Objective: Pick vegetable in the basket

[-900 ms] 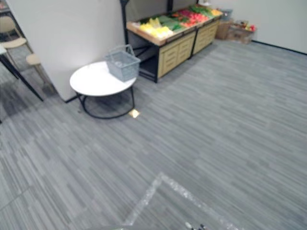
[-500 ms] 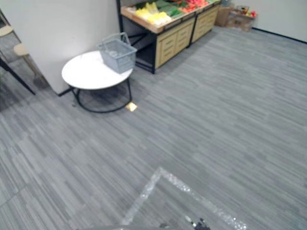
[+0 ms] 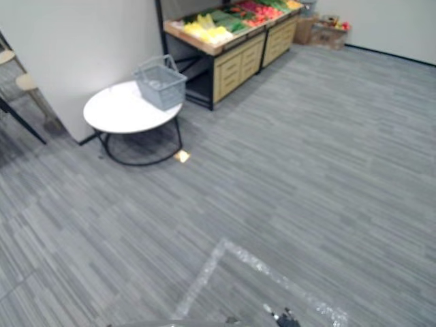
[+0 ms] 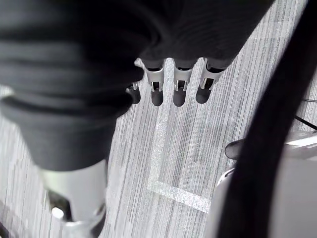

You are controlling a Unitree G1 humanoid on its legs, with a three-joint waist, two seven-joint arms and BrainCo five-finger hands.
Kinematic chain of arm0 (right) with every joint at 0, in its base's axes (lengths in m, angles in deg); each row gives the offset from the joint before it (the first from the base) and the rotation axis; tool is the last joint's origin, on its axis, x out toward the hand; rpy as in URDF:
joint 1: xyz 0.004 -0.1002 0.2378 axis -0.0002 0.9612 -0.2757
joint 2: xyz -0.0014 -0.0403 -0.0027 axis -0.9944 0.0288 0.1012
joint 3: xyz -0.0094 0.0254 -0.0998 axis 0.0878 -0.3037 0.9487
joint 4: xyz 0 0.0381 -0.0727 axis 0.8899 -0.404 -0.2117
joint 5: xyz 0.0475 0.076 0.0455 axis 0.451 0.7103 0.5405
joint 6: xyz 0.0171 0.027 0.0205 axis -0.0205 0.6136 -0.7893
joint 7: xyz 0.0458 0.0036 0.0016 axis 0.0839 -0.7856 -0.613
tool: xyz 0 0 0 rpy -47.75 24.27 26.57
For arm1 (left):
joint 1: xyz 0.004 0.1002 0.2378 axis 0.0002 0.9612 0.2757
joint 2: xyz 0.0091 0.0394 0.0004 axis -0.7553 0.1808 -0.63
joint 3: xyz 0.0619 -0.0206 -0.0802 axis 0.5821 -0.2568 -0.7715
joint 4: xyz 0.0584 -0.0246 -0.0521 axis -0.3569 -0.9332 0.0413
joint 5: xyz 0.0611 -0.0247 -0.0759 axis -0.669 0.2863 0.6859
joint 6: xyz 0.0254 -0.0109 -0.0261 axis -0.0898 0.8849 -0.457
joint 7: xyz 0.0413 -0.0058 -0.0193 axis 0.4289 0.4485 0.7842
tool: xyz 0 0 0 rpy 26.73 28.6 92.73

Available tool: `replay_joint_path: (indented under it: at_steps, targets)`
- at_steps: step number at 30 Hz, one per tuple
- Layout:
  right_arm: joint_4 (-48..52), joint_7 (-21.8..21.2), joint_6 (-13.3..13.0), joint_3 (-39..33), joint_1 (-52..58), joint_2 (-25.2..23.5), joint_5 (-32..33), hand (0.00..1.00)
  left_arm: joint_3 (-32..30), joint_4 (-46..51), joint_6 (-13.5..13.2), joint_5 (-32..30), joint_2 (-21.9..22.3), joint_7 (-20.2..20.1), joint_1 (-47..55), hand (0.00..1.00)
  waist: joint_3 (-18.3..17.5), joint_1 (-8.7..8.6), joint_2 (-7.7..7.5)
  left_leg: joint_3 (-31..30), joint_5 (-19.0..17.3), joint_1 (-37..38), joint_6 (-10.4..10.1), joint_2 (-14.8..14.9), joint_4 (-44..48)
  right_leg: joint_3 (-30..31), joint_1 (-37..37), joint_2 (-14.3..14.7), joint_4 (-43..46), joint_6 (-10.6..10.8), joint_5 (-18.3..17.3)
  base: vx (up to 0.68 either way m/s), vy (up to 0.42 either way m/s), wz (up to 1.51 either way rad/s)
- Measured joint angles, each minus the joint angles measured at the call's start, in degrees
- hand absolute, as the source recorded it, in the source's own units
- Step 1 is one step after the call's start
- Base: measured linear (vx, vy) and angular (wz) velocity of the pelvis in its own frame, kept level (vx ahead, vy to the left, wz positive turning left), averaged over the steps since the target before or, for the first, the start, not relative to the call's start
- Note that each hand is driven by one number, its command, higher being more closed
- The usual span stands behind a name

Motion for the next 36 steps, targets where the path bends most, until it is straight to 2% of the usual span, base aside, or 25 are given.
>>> replay_joint_path:
  at_steps: [7,8,9,11,12,13,14,15,16,17,18,19,20,22,25,26,27,28,30,31,32,33,34,35,36]
  targets:
    - [0.0,-2.3,-0.8,0.1,0.0,0.1,0.2,0.00,-0.2,0.1,-0.1,0.1,-0.1,0.3,0.0,0.00,0.1,-0.10,0.02,-1.2,-0.4,0.0,-0.6,0.3,0.3,-1.5,0.9,0.3,-0.5,-0.6,0.0,0.06,-0.029,0.09]
    - [-0.1,-2.5,-0.9,0.3,-0.3,0.0,0.2,0.00,-0.7,0.2,-0.1,0.2,-0.2,0.4,-0.2,0.00,0.7,-0.12,-0.34,-1.3,-1.7,-0.7,-1.2,0.5,2.7,-1.6,0.7,0.2,1.0,-1.7,-0.8,0.05,-0.036,0.07]
    - [0.0,-3.0,-0.8,0.7,-0.6,0.0,0.2,0.00,-1.4,0.8,-0.1,0.3,-0.3,0.5,-0.4,0.00,1.7,-0.05,-0.56,-1.2,-4.5,-2.4,-1.5,1.2,8.3,-1.7,0.4,0.2,3.4,-2.3,-2.3,0.04,-0.049,0.04]
    - [-0.1,-3.8,-0.7,0.8,-0.9,-0.1,0.2,0.00,-2.5,1.9,-0.1,0.4,-0.5,0.8,-0.2,0.00,2.6,0.13,-0.98,-0.2,-7.0,-6.2,-2.6,2.4,17.6,-1.3,-0.3,0.0,5.9,-2.5,-5.0,0.02,-0.072,-0.01]
    - [0.0,-4.4,-0.7,1.2,-1.1,-0.5,0.1,0.00,-3.8,2.6,0.0,0.5,-0.7,1.5,-0.1,0.00,3.2,0.13,-1.94,0.5,-7.2,-10.9,-2.6,3.6,28.2,-1.2,-0.2,-0.3,6.9,-3.0,-6.0,0.02,-0.095,-0.09]
    - [0.5,-4.5,-0.8,1.7,-1.0,-0.5,-0.1,0.00,-5.9,3.7,0.1,0.7,0.2,2.5,0.1,0.00,3.6,0.40,-1.39,0.4,-7.0,-15.5,-2.3,5.9,38.7,-0.8,-0.2,0.5,8.2,-3.6,-7.0,0.04,-0.099,-0.15]
    - [0.8,-4.4,-0.8,2.1,-1.0,0.0,-0.1,0.00,-7.6,4.2,0.1,0.9,1.1,2.7,0.4,0.00,3.7,0.65,-0.61,-0.1,-6.5,-17.6,-2.2,7.1,43.6,-0.5,0.0,1.1,8.7,-4.1,-7.4,0.04,-0.030,-0.23]
    - [1.4,-4.3,-0.9,3.0,-1.1,0.7,-0.1,0.00,-9.8,4.6,0.3,1.2,2.4,2.9,0.6,0.00,3.9,0.95,0.24,-1.3,-4.3,-20.7,-2.7,8.7,50.5,-0.2,0.4,2.0,9.5,-4.7,-8.0,0.07,0.007,-0.25]
    - [2.2,-3.9,-0.7,3.2,-0.8,0.8,-0.2,0.00,-11.8,4.7,0.6,2.6,3.3,2.9,0.6,0.00,4.8,1.72,-0.29,-2.7,-2.5,-24.5,-3.3,8.5,57.6,1.2,1.7,2.0,10.5,-5.4,-9.1,0.14,0.035,-0.26]
    - [2.3,-3.6,-0.6,3.2,-0.8,0.8,-0.2,0.00,-12.1,4.6,0.8,3.1,3.6,2.9,0.8,0.00,5.1,2.09,-0.32,-3.6,-5.4,-25.5,-3.3,7.5,58.1,1.7,2.7,1.5,11.0,-5.5,-9.8,0.20,0.048,-0.36]
    - [2.2,-3.4,-0.3,3.0,-1.1,0.8,-0.2,0.00,-11.9,4.6,0.7,3.1,3.6,2.7,1.4,0.00,5.3,2.91,-0.44,-3.5,-7.5,-25.9,-2.7,6.1,53.8,2.6,3.7,0.4,11.5,-5.4,-10.6,0.20,0.050,-0.34]
    - [2.2,-3.4,-0.3,2.8,-1.3,0.8,-0.2,0.00,-11.8,4.6,0.6,3.1,3.8,2.5,1.8,0.00,5.3,3.13,-0.48,-3.0,-7.7,-26.0,-2.7,5.4,50.2,3.1,4.1,-0.2,11.5,-5.4,-10.9,0.18,0.068,-0.46]
    - [2.3,-3.7,-0.6,2.7,-2.1,0.9,-0.2,0.00,-11.8,4.7,0.4,3.1,4.1,2.2,2.5,0.00,5.2,3.20,-0.60,-2.7,-7.0,-26.0,-2.1,4.5,40.8,4.1,4.9,-1.0,11.5,-4.7,-11.6,0.20,0.095,-0.43]
    - [3.4,-4.8,-2.1,2.5,-2.2,1.0,-0.2,0.00,-11.8,4.7,1.0,3.1,4.6,1.8,3.9,0.00,5.6,3.11,0.38,-3.2,-1.6,-25.9,-2.5,4.8,20.1,5.3,6.2,-1.9,11.3,-3.2,-13.5,0.27,0.145,-0.34]
    - [3.3,-5.2,-3.7,2.5,-2.2,1.7,-0.2,0.00,-11.2,4.3,1.3,3.1,5.8,1.4,5.3,0.00,6.0,3.20,1.96,-5.1,0.1,-27.6,-3.5,6.9,13.3,6.4,9.1,-1.7,11.3,-1.2,-16.9,0.39,0.267,-0.18]
    - [3.0,-5.4,-4.3,2.6,-2.2,1.4,-0.2,0.00,-11.4,3.7,1.4,3.1,5.7,1.2,5.7,0.00,5.9,3.25,1.68,-4.8,4.7,-27.9,-3.3,7.4,15.3,7.3,11.1,-2.6,11.4,-0.5,-18.9,0.47,0.352,-0.26]
    - [2.4,-5.8,-4.4,2.7,-2.4,0.6,-0.2,0.00,-11.3,3.4,1.5,2.9,4.8,1.0,6.3,0.00,5.5,3.86,1.42,-4.4,7.3,-27.8,-2.7,5.9,17.2,7.9,12.0,-4.5,11.6,-0.9,-19.9,0.61,0.386,-0.41]
    - [2.2,-6.2,-4.4,3.1,-3.1,-0.6,-0.3,0.00,-10.8,3.3,1.4,2.6,4.0,0.7,6.0,0.00,4.7,4.12,-0.69,-4.3,8.0,-28.0,-1.8,3.7,19.1,9.8,11.4,-6.3,13.6,-1.3,-19.3,0.52,0.284,-0.32]
    - [2.2,-6.9,-4.4,3.3,-3.4,-2.5,-0.6,0.00,-10.7,2.6,1.6,2.6,2.9,0.1,4.5,0.00,4.3,3.89,-1.68,-4.0,7.0,-27.8,-0.3,1.2,19.5,11.6,9.3,-8.4,18.2,-0.8,-17.2,0.55,0.298,0.01]
    - [2.2,-7.4,-4.3,2.9,-3.8,-3.0,-0.7,0.00,-10.8,1.8,2.4,1.8,2.1,-0.3,3.5,0.00,4.1,3.55,-2.13,-2.9,5.4,-26.3,2.0,-0.8,19.7,13.3,6.7,-9.9,25.3,0.4,-14.7,0.50,0.250,0.09]
    - [2.2,-7.5,-4.2,2.7,-3.9,-2.8,-0.7,0.00,-10.8,1.4,2.6,1.2,2.0,-0.5,3.0,0.00,4.1,3.46,-2.23,-2.7,4.3,-25.3,2.6,-1.5,19.9,13.8,5.4,-10.5,29.4,0.6,-13.2,0.58,0.276,0.01]
    - [2.2,-7.8,-4.2,2.7,-4.0,-2.8,-0.7,0.00,-10.8,1.4,2.8,0.3,1.8,-0.9,2.9,0.00,4.3,3.32,-2.57,-2.1,2.3,-23.1,3.1,-2.6,19.9,13.7,2.3,-11.6,37.9,2.7,-9.0,0.47,0.207,-0.10]
    - [2.2,-8.3,-4.2,2.7,-4.1,-2.8,-0.7,0.00,-10.6,1.5,2.8,0.2,1.3,-1.5,2.8,0.00,4.4,2.99,-3.15,-1.5,0.2,-18.8,4.1,-4.0,18.3,13.1,-1.9,-13.3,48.8,5.3,-0.4,0.46,0.193,-0.10]
    - [2.3,-8.4,-4.4,2.7,-4.0,-2.9,-0.7,0.00,-10.3,1.5,2.8,0.1,1.0,-1.8,2.8,0.00,4.5,2.76,-3.33,-1.6,-0.4,-16.7,4.3,-4.5,17.2,12.2,-3.5,-14.1,53.0,5.9,2.2,0.45,0.170,-0.15]
    - [2.3,-8.3,-4.4,2.8,-4.1,-2.9,-0.5,0.00,-9.0,1.8,2.8,0.0,0.0,-1.9,2.6,0.00,4.4,2.79,-3.45,-1.6,-1.6,-13.5,4.5,-5.1,15.8,9.9,-7.7,-15.0,60.2,3.7,-1.0,0.35,0.119,-0.07]
